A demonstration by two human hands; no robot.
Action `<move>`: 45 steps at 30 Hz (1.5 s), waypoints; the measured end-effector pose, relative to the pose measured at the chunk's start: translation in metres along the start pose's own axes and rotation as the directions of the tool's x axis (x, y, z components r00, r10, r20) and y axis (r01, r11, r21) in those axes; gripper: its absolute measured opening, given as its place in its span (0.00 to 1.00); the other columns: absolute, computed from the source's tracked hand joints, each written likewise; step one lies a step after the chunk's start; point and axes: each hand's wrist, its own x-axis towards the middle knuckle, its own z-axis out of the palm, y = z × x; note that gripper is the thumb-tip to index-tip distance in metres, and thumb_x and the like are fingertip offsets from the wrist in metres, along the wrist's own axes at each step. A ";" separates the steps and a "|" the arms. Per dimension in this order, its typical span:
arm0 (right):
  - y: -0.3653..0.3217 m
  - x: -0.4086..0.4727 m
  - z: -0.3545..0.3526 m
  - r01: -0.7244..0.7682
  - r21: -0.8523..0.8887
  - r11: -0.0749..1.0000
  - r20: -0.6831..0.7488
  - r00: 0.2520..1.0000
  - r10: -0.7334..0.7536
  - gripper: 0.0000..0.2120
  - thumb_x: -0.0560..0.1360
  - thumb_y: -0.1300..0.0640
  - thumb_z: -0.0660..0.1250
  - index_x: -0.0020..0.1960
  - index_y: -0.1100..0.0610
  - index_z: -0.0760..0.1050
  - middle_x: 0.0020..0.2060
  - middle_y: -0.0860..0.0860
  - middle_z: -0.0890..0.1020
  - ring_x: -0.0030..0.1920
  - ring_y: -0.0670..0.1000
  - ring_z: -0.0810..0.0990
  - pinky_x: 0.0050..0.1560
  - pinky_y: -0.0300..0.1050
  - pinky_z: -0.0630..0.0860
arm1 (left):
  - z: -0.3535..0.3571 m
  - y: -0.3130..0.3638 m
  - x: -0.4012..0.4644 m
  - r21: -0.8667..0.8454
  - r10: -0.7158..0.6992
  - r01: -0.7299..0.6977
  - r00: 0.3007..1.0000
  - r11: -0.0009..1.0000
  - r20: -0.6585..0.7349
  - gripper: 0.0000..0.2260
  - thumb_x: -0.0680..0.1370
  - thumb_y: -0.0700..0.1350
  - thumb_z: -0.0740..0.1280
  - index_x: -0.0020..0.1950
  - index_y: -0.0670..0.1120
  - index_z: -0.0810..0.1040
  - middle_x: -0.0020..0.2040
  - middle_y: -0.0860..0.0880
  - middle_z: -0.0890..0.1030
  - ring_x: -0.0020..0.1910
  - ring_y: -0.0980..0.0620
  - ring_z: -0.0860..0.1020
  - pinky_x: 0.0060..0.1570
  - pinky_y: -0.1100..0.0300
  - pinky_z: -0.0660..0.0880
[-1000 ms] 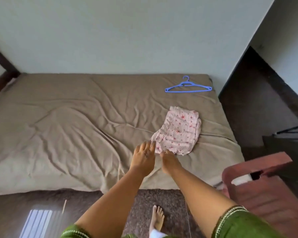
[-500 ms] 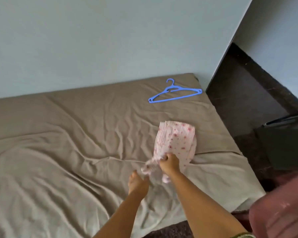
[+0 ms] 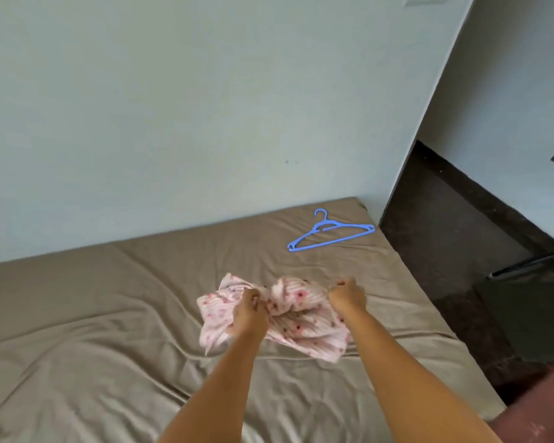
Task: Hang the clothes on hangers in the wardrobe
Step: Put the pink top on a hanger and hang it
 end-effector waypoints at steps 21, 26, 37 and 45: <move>-0.156 0.054 -0.105 0.436 0.408 0.802 0.546 0.588 -0.597 0.20 0.67 0.59 0.77 0.57 0.63 0.78 0.47 0.53 0.83 0.44 0.46 0.82 0.48 0.37 0.78 | -0.053 0.235 0.038 -0.207 0.660 -0.650 0.751 0.731 -0.024 0.14 0.74 0.42 0.70 0.59 0.50 0.75 0.40 0.51 0.80 0.39 0.54 0.79 0.47 0.55 0.77; -0.173 0.071 -0.130 0.641 -0.013 0.767 0.675 0.572 -0.466 0.30 0.57 0.51 0.83 0.57 0.59 0.80 0.52 0.52 0.84 0.54 0.52 0.82 0.62 0.49 0.76 | -0.076 0.254 0.043 -0.180 0.693 -0.690 0.719 0.701 -0.057 0.13 0.75 0.44 0.71 0.58 0.54 0.76 0.37 0.51 0.76 0.37 0.52 0.76 0.41 0.53 0.75; -0.237 0.039 -0.170 0.540 0.462 0.704 0.331 0.631 -0.701 0.11 0.67 0.69 0.72 0.49 0.62 0.80 0.41 0.54 0.83 0.41 0.51 0.82 0.46 0.43 0.76 | -0.132 0.234 0.062 0.362 0.479 -0.540 0.842 0.760 0.249 0.35 0.52 0.65 0.78 0.53 0.48 0.82 0.46 0.50 0.83 0.47 0.50 0.79 0.44 0.59 0.71; -0.302 -0.004 -0.216 0.520 0.712 0.473 -0.002 0.675 -0.738 0.10 0.70 0.68 0.69 0.47 0.56 0.80 0.40 0.53 0.83 0.39 0.51 0.83 0.44 0.43 0.79 | -0.146 0.212 0.068 -0.189 0.441 -0.422 0.895 0.887 0.070 0.01 0.74 0.41 0.72 0.44 0.45 0.83 0.43 0.50 0.82 0.47 0.53 0.78 0.49 0.60 0.70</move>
